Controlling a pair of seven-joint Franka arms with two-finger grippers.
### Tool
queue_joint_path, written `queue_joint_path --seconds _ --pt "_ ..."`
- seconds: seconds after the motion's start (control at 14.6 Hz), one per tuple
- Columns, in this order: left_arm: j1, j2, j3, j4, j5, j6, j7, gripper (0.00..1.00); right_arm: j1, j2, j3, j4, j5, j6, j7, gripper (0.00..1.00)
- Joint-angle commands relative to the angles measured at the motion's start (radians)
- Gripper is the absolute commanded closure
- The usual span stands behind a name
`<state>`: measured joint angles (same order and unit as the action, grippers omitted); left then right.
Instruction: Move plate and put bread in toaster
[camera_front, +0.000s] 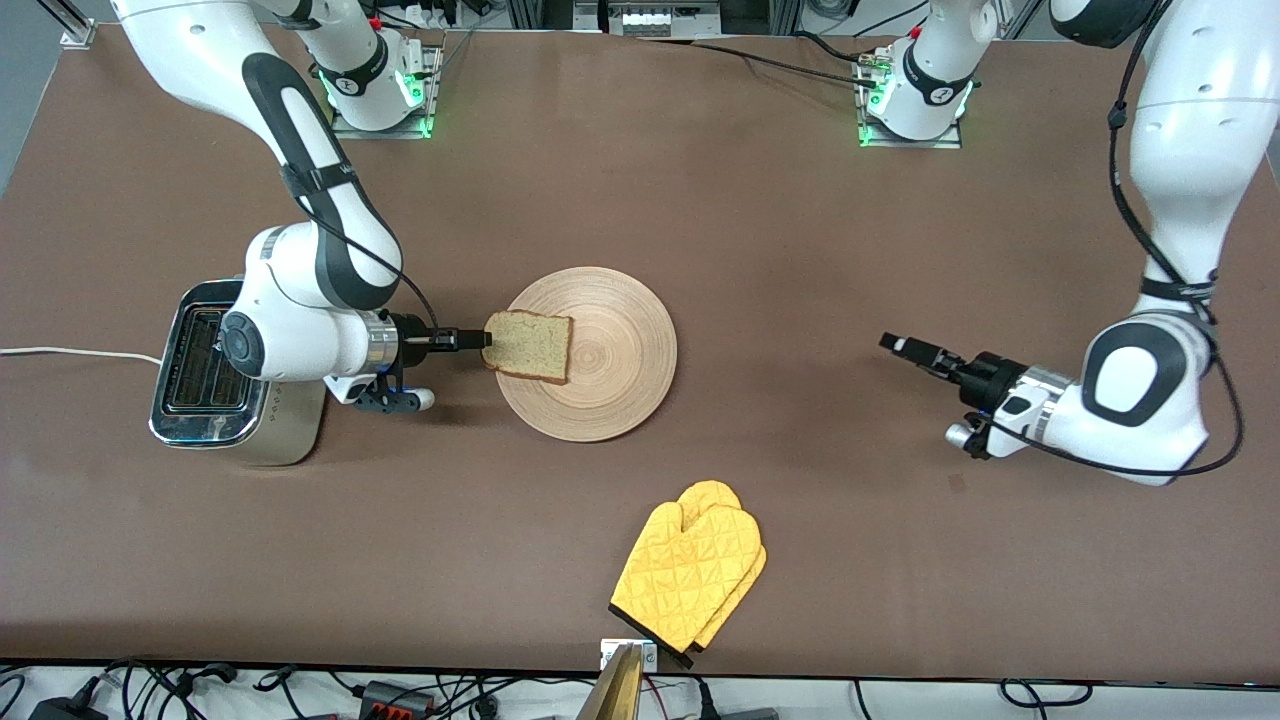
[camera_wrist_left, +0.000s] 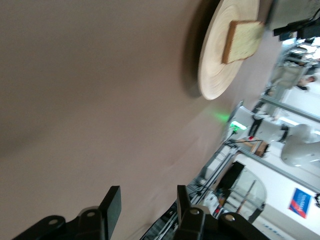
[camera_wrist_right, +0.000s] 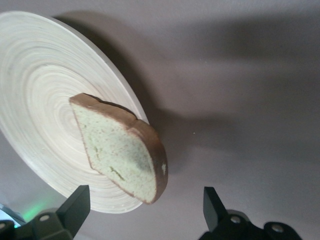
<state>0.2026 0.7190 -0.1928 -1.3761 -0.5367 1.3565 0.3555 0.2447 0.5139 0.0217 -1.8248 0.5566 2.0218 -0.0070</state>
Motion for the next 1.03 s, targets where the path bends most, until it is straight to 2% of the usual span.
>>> queue_joint_path --seconds 0.0,0.14,0.27,0.34,0.41,0.48,0.55,0.76,0.89,0.96 --pt "-0.008 -0.122 -0.008 0.002 0.170 -0.036 -0.052 0.46 0.011 0.035 -0.003 -0.005 0.086 0.017 -0.033 0.00" --pt "-0.006 -0.203 -0.005 0.003 0.239 -0.062 -0.085 0.42 0.010 0.057 -0.005 -0.005 0.153 0.014 -0.086 0.00" --pt "-0.009 -0.294 -0.020 0.006 0.370 -0.071 -0.105 0.37 0.010 0.066 -0.005 -0.005 0.164 0.011 -0.100 0.00" --pt "-0.015 -0.321 -0.023 0.006 0.421 -0.095 -0.105 0.37 0.010 0.071 -0.005 -0.004 0.164 0.011 -0.100 0.00" --pt "-0.015 -0.340 -0.023 0.006 0.431 -0.127 -0.107 0.36 0.010 0.072 -0.005 -0.004 0.164 0.012 -0.100 0.00" --pt "-0.015 -0.355 -0.020 0.006 0.435 -0.145 -0.107 0.30 0.013 0.072 -0.005 -0.001 0.164 0.012 -0.100 0.05" --pt "-0.012 -0.371 -0.019 0.008 0.461 -0.151 -0.093 0.00 0.015 0.072 -0.005 0.001 0.164 0.011 -0.100 0.08" --pt "-0.015 -0.436 -0.023 0.011 0.564 -0.160 -0.044 0.00 0.010 0.072 -0.005 0.001 0.164 0.003 -0.100 0.22" --pt "-0.015 -0.444 -0.023 0.014 0.592 -0.160 -0.046 0.00 0.011 0.072 -0.005 0.001 0.164 0.005 -0.100 0.25" --pt "-0.019 -0.443 -0.025 0.049 0.597 -0.165 -0.046 0.00 0.011 0.072 -0.005 0.001 0.164 0.005 -0.100 0.25"
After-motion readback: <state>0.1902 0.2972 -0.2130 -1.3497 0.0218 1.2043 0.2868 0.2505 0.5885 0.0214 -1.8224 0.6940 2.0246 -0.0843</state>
